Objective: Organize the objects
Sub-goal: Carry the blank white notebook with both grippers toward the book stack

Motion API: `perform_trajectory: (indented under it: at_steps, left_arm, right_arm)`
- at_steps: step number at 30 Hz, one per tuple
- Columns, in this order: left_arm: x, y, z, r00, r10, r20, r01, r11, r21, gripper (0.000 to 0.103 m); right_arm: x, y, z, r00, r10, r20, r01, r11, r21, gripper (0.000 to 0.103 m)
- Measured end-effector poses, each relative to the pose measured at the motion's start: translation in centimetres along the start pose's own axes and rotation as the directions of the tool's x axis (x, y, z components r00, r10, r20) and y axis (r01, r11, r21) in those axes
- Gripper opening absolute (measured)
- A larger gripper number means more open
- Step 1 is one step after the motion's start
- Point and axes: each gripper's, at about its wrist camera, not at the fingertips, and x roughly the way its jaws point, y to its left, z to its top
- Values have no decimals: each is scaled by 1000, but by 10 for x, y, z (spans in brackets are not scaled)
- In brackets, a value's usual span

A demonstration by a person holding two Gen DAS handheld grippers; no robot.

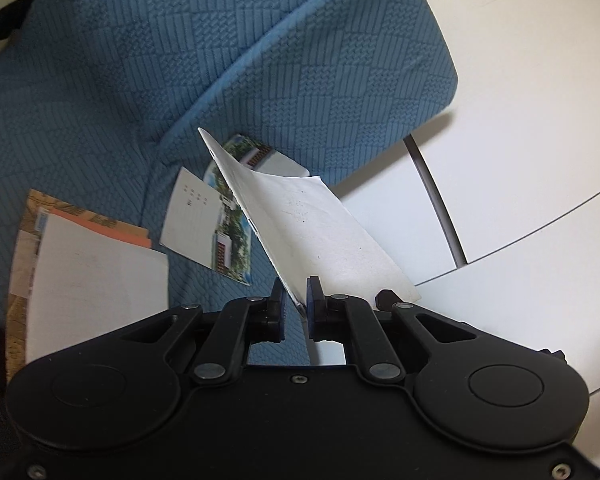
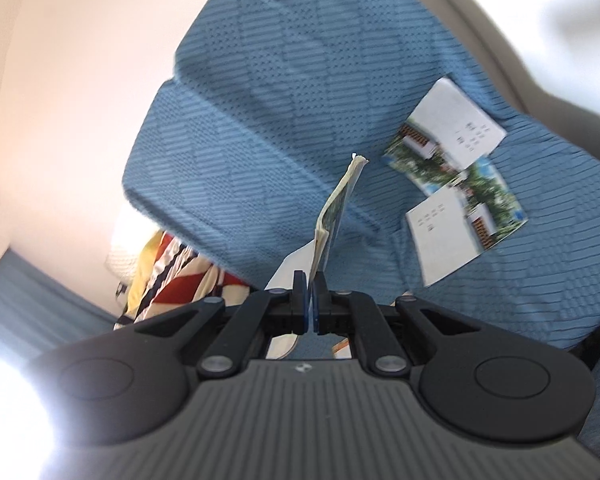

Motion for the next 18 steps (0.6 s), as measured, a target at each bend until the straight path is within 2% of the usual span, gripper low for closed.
perform_trajectory:
  at_steps: [8, 18]
  left_arm:
    - [-24, 41, -3, 999, 34, 17, -33, 998, -44, 9]
    - [-25, 89, -13, 995, 100, 8, -99, 992, -72, 9]
  right_arm:
    - [25, 6, -27, 998, 11, -65, -12, 1000, -16, 5]
    - [60, 7, -59, 990, -41, -135, 32, 997, -70, 5]
